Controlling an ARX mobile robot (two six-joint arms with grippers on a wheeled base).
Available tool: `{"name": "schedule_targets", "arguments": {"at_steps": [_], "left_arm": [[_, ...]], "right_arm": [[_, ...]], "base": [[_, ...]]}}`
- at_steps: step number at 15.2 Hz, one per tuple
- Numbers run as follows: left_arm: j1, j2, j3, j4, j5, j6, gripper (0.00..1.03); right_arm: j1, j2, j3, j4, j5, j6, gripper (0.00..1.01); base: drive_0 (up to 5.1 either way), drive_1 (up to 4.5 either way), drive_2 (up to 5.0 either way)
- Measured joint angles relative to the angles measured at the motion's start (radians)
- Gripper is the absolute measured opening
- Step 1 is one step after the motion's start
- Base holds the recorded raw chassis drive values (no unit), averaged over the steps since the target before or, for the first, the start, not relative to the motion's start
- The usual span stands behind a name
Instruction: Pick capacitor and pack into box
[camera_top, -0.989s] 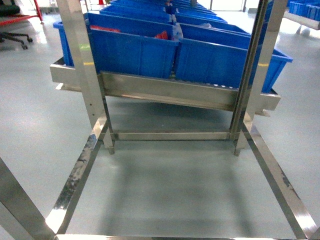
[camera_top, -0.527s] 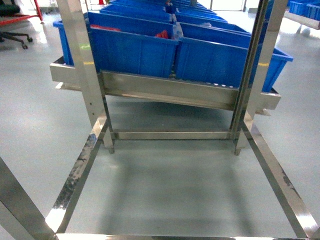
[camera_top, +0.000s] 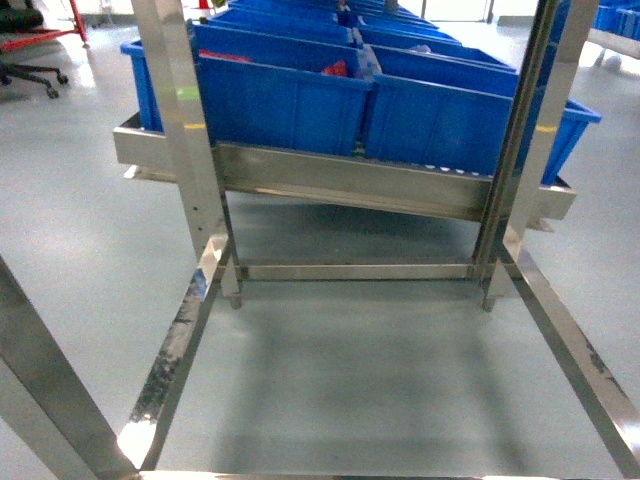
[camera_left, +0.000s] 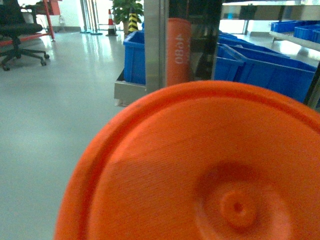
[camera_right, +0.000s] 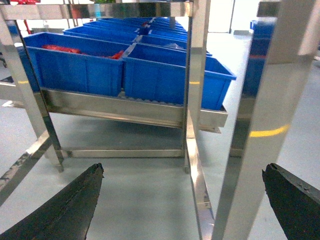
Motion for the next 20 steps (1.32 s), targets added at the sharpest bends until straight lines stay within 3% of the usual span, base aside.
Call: {"name": "schedule_targets", "arguments": {"at_steps": [20], "left_arm": [[0.000,0.000,0.000,0.000,-0.003,0.003,0.44]], "right_arm": [[0.000,0.000,0.000,0.003,-0.001,0.000,0.98]], "base": [[-5.0,2.46,2.5]]}}
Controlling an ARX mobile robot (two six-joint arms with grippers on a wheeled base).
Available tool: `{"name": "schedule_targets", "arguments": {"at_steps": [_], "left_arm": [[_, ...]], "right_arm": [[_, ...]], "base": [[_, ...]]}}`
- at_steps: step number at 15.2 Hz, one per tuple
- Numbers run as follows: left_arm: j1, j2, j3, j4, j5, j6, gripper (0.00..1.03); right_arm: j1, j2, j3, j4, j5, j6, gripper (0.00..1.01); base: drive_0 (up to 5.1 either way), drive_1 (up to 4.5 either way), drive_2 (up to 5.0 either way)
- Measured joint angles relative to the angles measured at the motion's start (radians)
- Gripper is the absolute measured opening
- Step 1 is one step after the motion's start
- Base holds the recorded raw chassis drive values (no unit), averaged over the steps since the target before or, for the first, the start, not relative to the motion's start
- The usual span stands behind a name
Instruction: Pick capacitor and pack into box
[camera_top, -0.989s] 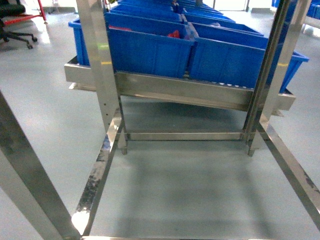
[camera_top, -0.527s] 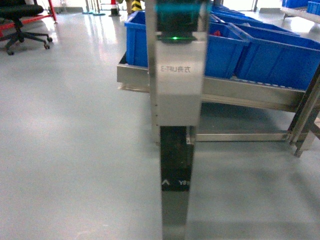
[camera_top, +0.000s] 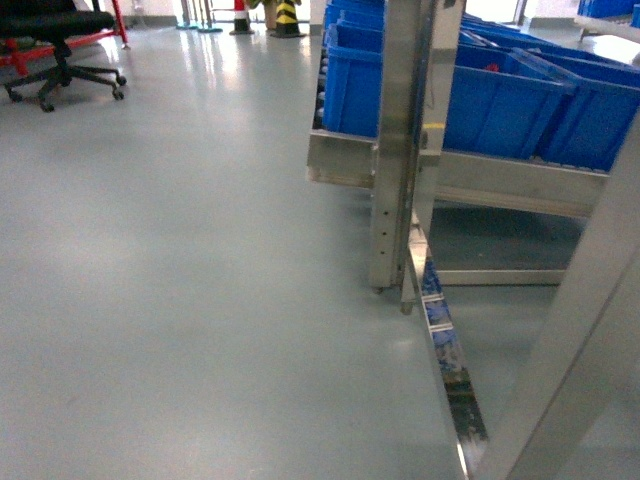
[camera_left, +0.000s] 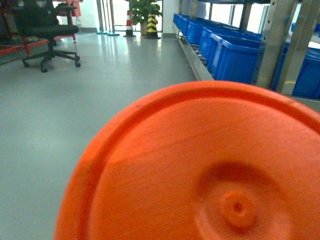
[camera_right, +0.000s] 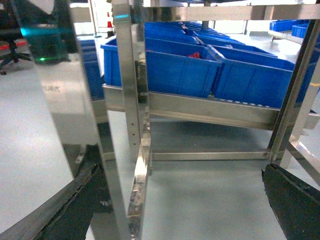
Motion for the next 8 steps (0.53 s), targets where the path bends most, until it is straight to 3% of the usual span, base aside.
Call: {"name": "schedule_targets", "arguments": {"at_steps": [8], "left_arm": [[0.000,0.000,0.000,0.000,0.002,0.000,0.44]], "right_arm": [[0.000,0.000,0.000,-0.004,0.000,0.000,0.98]], "base": [[-5.0,2.49,2.5]]}}
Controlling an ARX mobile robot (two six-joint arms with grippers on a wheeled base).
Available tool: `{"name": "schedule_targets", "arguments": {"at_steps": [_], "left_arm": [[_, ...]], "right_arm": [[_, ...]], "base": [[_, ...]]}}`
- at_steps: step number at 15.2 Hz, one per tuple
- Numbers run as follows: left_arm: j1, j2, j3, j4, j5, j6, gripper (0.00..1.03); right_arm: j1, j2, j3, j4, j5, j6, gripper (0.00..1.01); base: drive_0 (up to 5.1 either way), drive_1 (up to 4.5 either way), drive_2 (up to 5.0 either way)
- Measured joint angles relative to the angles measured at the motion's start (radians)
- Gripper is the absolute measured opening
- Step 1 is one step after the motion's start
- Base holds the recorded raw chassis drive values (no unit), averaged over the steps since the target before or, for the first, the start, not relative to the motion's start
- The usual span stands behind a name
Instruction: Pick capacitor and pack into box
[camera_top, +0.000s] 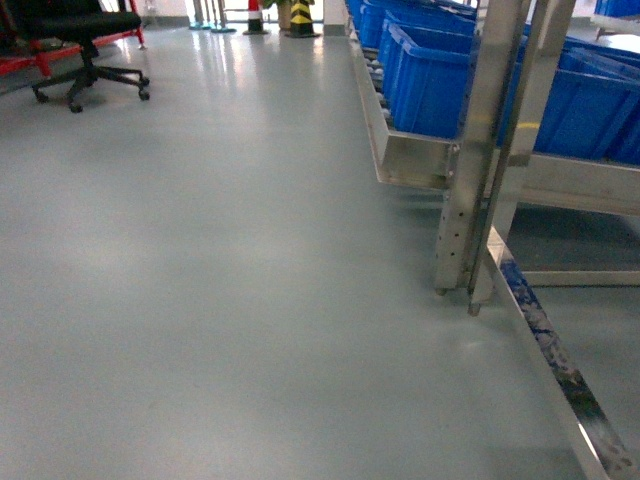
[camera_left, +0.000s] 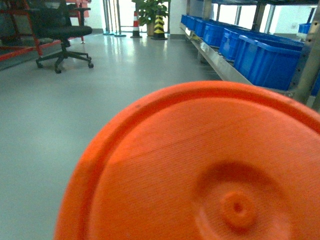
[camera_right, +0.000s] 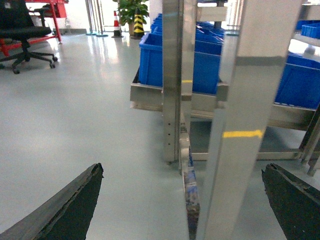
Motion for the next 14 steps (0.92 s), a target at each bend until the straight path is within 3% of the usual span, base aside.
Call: {"name": "schedule_targets", "arguments": {"at_steps": [14], "left_arm": [[0.000,0.000,0.000,0.001,-0.002,0.004,0.44]], "right_arm": [[0.000,0.000,0.000,0.002,0.000,0.000,0.98]], "base": [[-5.0,2.42,2.4]]}}
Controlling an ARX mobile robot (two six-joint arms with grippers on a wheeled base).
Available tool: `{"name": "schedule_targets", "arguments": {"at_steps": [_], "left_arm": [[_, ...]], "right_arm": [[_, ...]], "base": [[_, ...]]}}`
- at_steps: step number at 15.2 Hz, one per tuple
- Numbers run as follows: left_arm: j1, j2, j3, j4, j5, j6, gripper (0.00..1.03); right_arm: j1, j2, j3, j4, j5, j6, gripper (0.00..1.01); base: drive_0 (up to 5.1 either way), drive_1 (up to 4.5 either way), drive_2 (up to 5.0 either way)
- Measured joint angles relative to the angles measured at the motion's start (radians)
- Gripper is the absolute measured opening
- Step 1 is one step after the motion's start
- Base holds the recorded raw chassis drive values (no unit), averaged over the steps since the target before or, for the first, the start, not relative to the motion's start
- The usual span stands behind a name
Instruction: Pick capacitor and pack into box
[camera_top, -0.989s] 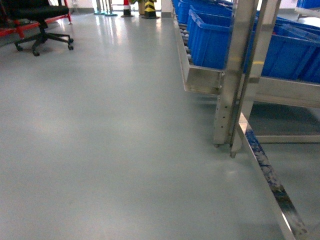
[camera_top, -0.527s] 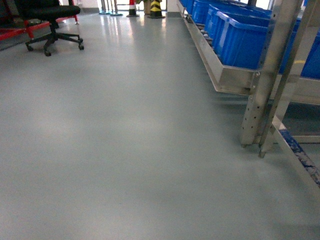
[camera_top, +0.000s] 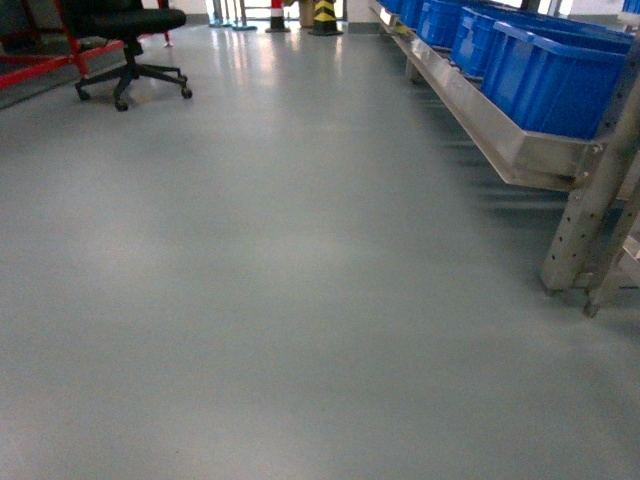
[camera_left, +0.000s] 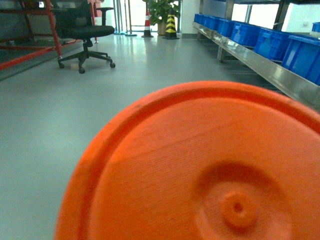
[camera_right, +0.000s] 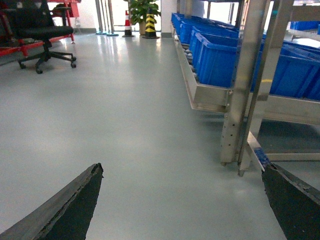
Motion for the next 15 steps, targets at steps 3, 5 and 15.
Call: {"name": "schedule_targets", "arguments": {"at_steps": [3,5,15], "left_arm": [[0.000,0.000,0.000,-0.002,0.002,0.002,0.44],[0.000,0.000,0.000,-0.001,0.003,0.002,0.44],[0.000,0.000,0.000,0.001,0.002,0.002,0.44]], "right_arm": [[0.000,0.000,0.000,-0.003,0.000,0.000,0.98],[0.000,0.000,0.000,-0.003,0.000,0.000,0.98],[0.000,0.000,0.000,-0.002,0.001,0.000,0.98]], "base": [[-5.0,2.42,2.4],[-5.0,2.42,2.4],[-5.0,2.42,2.4]]}}
